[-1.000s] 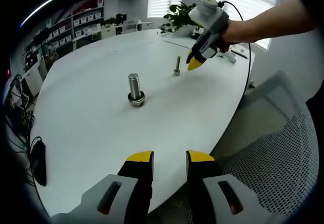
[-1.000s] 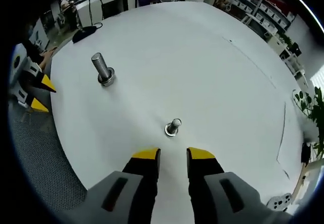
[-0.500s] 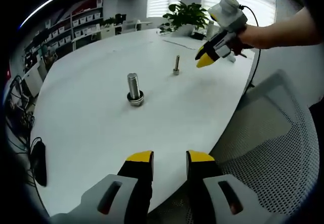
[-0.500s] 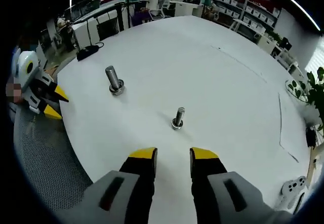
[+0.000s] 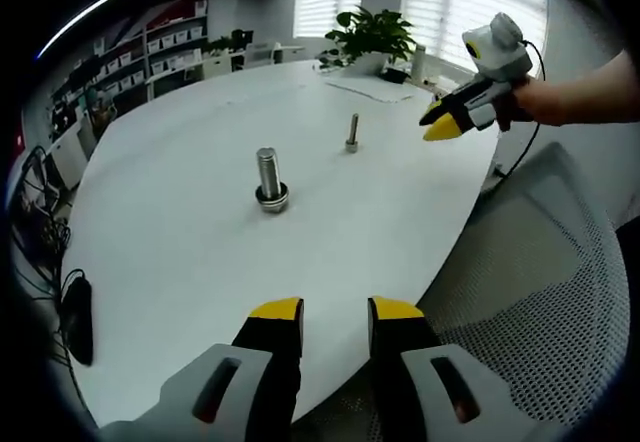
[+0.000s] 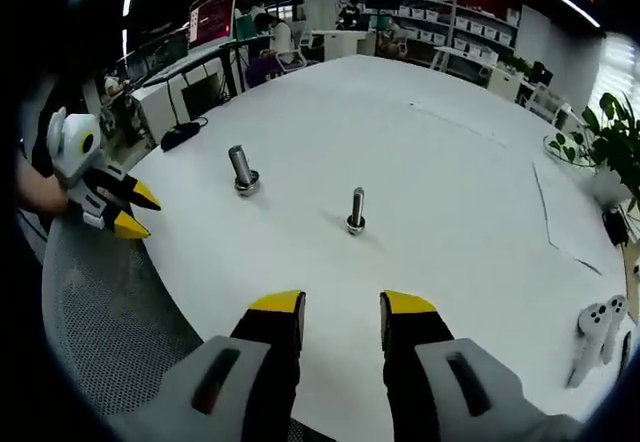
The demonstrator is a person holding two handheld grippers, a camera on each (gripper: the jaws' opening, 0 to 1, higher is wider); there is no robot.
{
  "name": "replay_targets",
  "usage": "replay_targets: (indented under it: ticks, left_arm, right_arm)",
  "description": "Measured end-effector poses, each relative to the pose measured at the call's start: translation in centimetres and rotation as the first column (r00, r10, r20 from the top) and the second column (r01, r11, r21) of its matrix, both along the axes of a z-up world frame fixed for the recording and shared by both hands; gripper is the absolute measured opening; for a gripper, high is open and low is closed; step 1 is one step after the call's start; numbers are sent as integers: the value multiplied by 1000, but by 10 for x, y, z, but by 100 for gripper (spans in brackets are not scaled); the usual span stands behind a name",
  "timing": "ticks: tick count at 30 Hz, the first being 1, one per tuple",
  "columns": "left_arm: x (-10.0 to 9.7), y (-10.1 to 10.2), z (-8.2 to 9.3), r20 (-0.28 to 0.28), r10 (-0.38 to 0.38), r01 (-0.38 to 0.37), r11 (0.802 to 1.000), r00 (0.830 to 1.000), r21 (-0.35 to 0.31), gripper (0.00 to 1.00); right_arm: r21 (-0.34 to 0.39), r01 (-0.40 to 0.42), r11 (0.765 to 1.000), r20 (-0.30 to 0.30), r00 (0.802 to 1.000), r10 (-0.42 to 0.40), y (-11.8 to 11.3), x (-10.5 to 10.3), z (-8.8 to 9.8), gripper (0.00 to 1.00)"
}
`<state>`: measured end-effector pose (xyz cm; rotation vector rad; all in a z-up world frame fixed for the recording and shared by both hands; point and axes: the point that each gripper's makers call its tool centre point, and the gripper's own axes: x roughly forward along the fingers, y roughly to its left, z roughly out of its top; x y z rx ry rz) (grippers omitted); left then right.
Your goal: Place the washer onto the threaded stud by aligning its center hole with the stud, sliding it down to the base, and recovering from edge contact or off-axis alignment until the washer reaches the visible bottom stop.
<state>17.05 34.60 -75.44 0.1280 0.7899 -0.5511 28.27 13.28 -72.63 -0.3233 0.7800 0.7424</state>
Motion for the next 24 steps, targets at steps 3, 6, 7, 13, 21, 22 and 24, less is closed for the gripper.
replay_targets:
  ticks: [3,6,7,13,21,22,24]
  left_arm:
    - [0,0,0,2,3,-3,1000,1000,0,24]
    - [0,0,1,1,5,-5,1000,1000,0,24]
    - [0,0,0,1,5,-5,1000,1000,1,24]
    - [-1,1,1,1,8,-8,1000,1000,2,24]
    - [0,1,1,4,10,-10,1000,1000,3,24]
    - [0,1,1,4,10,-10,1000,1000,5,24]
    - [0,1,1,4,11,-11,1000,1000,6,24]
  right_arm:
    - [17,11,1000,7,1000,-11,-2,-3,2,33]
    - [33,21,999,14,1000,-22,-3,-8,6,33]
    - [40,24,999,15,1000,-25,-3,-10,6,33]
    - [51,25,998,23,999,-26,-5,-19,7,33]
    - [68,32,997,37,999,-34,-13,-24,8,33]
    - [68,33,997,38,999,-36,-14,-25,8,33]
    - [71,33,997,45,998,-37,-14,-27,9,33]
